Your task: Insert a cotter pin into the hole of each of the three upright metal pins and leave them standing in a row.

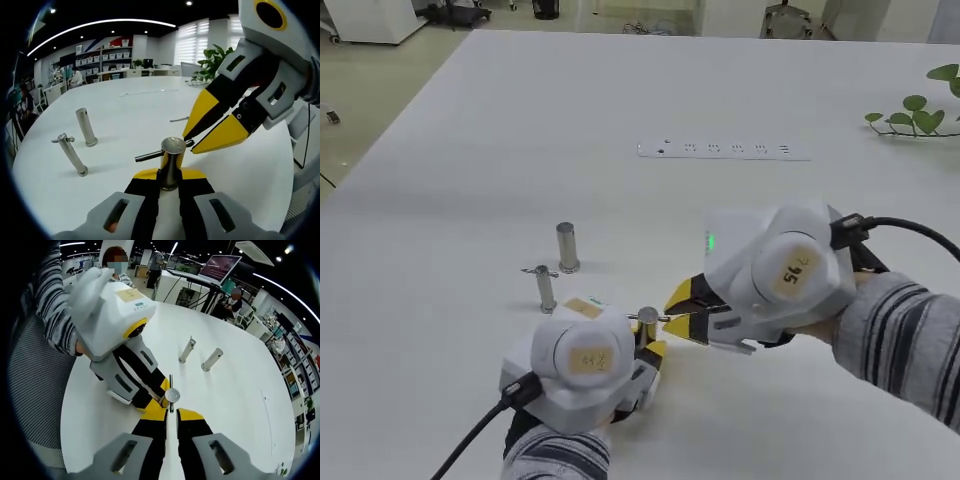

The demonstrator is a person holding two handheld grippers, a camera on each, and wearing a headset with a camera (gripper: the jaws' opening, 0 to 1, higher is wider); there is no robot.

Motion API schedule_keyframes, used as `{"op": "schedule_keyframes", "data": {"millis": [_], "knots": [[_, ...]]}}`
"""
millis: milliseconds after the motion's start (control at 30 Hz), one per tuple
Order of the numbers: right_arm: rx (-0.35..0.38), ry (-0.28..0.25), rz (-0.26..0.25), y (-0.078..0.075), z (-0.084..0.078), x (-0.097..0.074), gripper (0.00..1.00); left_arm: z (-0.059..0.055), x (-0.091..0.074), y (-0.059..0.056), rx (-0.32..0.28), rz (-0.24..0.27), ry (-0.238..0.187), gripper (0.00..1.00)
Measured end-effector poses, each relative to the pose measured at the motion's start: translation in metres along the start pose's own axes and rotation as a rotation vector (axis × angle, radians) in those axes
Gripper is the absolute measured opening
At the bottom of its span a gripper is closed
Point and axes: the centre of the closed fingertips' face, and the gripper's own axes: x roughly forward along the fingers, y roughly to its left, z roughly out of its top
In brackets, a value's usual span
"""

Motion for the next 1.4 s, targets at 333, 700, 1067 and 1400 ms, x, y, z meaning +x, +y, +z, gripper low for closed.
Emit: {"op": "schedule_keyframes", "data": {"millis": [333, 700, 1067, 1400], "knots": [[-0.001, 0.004, 0.002, 0.0005, -0.0007, 0.0014, 0.0, -0.0006, 0.0004, 0.0002, 0.0, 0.018, 0.005, 0.1], [-0.015, 0.0, 0.002, -0.0003, 0.0007, 0.0023, 0.0, -0.0006, 0.0005, 0.0003, 0.003, 0.026, 0.006, 0.1], [0.006, -0.008, -0.004, -0.0008, 0.0016, 0.0046, 0.0, -0.0009, 0.0004, 0.0003, 0.0, 0.026, 0.01, 0.11], [0.134, -0.083, 0.004, -0.0033, 0.0071, 0.0042, 0.05, 0.0055, -0.0053, 0.0041, -0.003, 0.003, 0.0, 0.23]]}}
